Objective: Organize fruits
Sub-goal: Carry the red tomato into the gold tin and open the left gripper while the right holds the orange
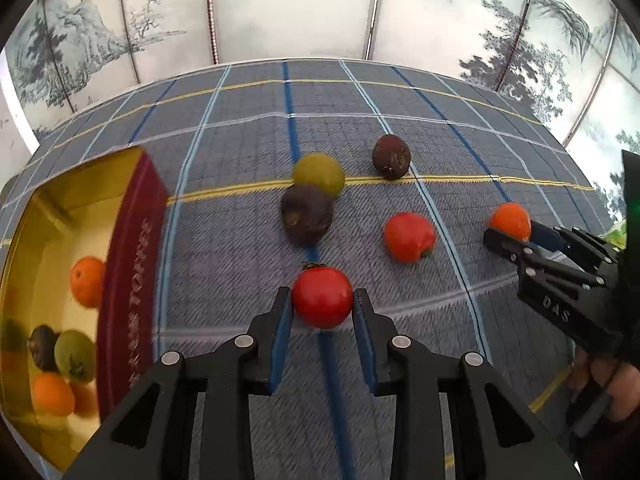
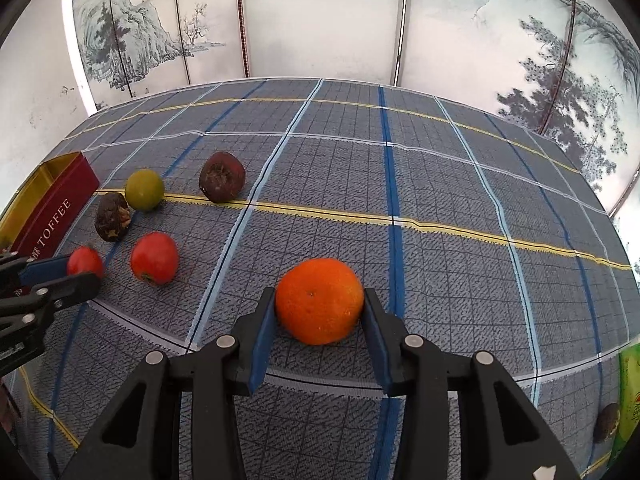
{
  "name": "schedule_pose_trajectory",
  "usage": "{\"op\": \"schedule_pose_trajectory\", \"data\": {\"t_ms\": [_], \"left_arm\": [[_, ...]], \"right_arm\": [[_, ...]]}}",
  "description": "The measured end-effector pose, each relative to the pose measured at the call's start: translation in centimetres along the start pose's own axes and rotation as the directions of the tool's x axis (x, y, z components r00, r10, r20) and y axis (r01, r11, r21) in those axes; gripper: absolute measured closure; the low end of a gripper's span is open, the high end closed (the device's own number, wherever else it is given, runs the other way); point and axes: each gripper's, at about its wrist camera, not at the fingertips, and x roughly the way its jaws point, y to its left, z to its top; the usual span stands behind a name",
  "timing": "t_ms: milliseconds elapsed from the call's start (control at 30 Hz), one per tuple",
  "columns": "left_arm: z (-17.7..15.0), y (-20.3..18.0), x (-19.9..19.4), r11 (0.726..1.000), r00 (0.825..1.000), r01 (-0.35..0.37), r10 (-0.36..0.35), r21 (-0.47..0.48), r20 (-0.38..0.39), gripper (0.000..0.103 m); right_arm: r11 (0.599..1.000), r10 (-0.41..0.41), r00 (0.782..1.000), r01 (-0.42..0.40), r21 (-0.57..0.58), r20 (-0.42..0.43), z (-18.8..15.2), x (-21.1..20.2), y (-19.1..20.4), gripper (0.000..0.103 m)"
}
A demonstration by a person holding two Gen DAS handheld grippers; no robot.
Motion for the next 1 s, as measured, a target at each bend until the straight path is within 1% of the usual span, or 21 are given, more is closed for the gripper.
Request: {"op": "schedule_pose_trajectory", "data": {"t_ms": [133, 233, 333, 500, 600, 767, 933, 1000], "left_arm": [[-0.7, 0.8, -1.6, 1.0, 1.0, -0.004, 0.004, -0.007, 0.005, 0.072], [-1.0, 1.7, -3.5, 1.0, 1.0, 0.003, -0.002, -0.019, 0.027, 0.072], [-1.2, 2.8, -5.4, 1.0, 0.998, -0.01, 0.012, -0.027, 0.058, 0.072], [-1.8, 6.2, -8.3, 0.997, 0.994, -0.051, 0.057, -0.065, 0.088, 0.072], [-2.5, 8.3, -8.8, 0.992, 0.993, -0.079, 0.087, -0.094, 0.077, 0.072], [-4.0, 11.3, -8.3, 0.983, 0.991, -0.129, 0.134, -0.132, 0.03, 0.072], [-5.1, 13.1, -7.1, 0.975, 0.99, -0.139, 0.138, -0.171, -0.018, 0.072], [-5.3, 13.2, -7.0, 0.976, 0.991, -0.133, 0.132, -0.17, -0.019, 0.072]], "right_arm": [[1.0, 0.0, 1.0, 0.0, 0.001, -0.001, 0.0, 0.0, 0.0, 0.064], [1.0, 0.002, 1.0, -0.002, 0.0, -0.005, 0.0, 0.1, 0.0, 0.064], [1.0, 0.0, 1.0, 0.0, -0.001, -0.005, 0.0, 0.2, 0.0, 0.064], [1.0, -0.001, 1.0, 0.001, -0.001, -0.005, 0.0, 0.2, 0.0, 0.064], [1.0, -0.002, 1.0, 0.002, -0.001, -0.004, 0.0, 0.2, 0.0, 0.064], [1.0, -0.005, 1.0, 0.005, -0.001, -0.004, 0.0, 0.2, -0.1, 0.064], [1.0, -0.004, 1.0, 0.004, 0.0, -0.004, 0.0, 0.2, -0.1, 0.064], [1.0, -0.004, 1.0, 0.004, -0.001, -0.004, 0.0, 0.2, 0.0, 0.064]]}}
